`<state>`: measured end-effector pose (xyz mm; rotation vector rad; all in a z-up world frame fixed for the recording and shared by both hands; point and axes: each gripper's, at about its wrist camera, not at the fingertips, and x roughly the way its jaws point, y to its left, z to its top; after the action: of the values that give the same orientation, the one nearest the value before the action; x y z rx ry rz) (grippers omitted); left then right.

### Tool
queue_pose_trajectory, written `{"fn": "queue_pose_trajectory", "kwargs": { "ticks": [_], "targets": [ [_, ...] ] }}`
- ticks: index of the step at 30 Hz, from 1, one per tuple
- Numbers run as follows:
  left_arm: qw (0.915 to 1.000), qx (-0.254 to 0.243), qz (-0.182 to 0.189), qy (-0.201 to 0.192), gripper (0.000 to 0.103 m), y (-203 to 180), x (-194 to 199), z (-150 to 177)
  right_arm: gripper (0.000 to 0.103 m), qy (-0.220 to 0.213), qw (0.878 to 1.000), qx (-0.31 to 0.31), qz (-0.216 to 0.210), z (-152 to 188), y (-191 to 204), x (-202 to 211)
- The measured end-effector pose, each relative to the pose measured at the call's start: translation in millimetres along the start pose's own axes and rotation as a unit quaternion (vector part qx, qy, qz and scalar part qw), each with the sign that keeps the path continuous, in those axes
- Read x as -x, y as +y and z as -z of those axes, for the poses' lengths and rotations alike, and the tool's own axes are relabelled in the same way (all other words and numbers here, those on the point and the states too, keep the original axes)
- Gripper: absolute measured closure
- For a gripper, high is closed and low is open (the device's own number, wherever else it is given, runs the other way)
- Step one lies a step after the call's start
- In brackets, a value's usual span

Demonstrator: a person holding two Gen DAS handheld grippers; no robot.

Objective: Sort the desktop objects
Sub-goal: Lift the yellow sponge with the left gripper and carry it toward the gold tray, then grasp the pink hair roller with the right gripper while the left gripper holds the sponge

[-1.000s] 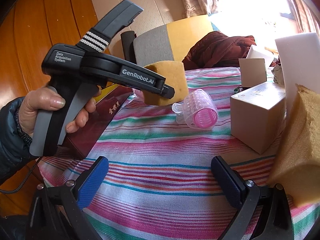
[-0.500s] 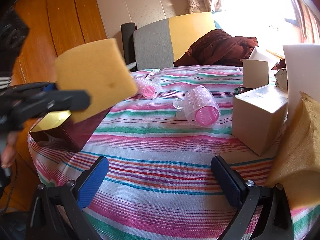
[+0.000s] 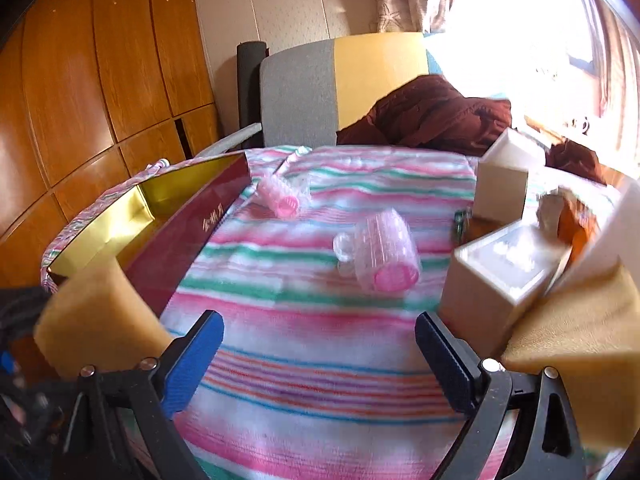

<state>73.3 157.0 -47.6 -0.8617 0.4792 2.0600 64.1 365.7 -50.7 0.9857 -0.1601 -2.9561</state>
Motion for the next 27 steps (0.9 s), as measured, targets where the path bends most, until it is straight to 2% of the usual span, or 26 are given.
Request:
{"fn": "queue_pose_trajectory", "kwargs": {
  "ticks": [6, 14, 16, 18, 21, 23, 27],
  "targets": [
    [0.9994, 0.027, 0.020, -0.007, 0.045, 6.8, -14.1, 3.6, 0.007, 0.013, 0.999, 0.039, 0.035, -36.5, 1.9, -26.0],
    [0.9972, 0.057, 0.049, -0.002, 0.043, 18.3, -31.4, 4.7, 0.008, 0.063, 0.991, 0.099, 0.065, -50.9, -0.6, -71.8],
    [0.9970, 0.059, 0.050, -0.002, 0.043, 18.8, -33.0, 3.8, 0.013, 0.076, 0.989, 0.105, 0.069, -52.2, -2.9, -80.4],
    [0.9967, 0.064, 0.050, -0.001, 0.042, 19.9, -35.0, 2.9, 0.030, 0.093, 0.987, 0.112, 0.071, -51.3, -4.7, -87.6],
    [0.9959, 0.073, 0.054, -0.001, 0.041, 21.6, -36.8, 2.1, 0.042, 0.098, 0.986, 0.109, 0.077, -50.6, -9.1, -88.4],
    [0.9949, 0.081, 0.060, -0.001, 0.038, 23.2, -37.4, 1.9, 0.043, 0.098, 0.987, 0.102, 0.072, -50.6, -12.1, -85.2],
    [0.9925, 0.098, 0.073, -0.001, 0.038, 28.3, -37.7, 1.5, 0.038, 0.099, 0.988, 0.097, 0.067, -47.7, -12.8, -84.6]
  ]
}}
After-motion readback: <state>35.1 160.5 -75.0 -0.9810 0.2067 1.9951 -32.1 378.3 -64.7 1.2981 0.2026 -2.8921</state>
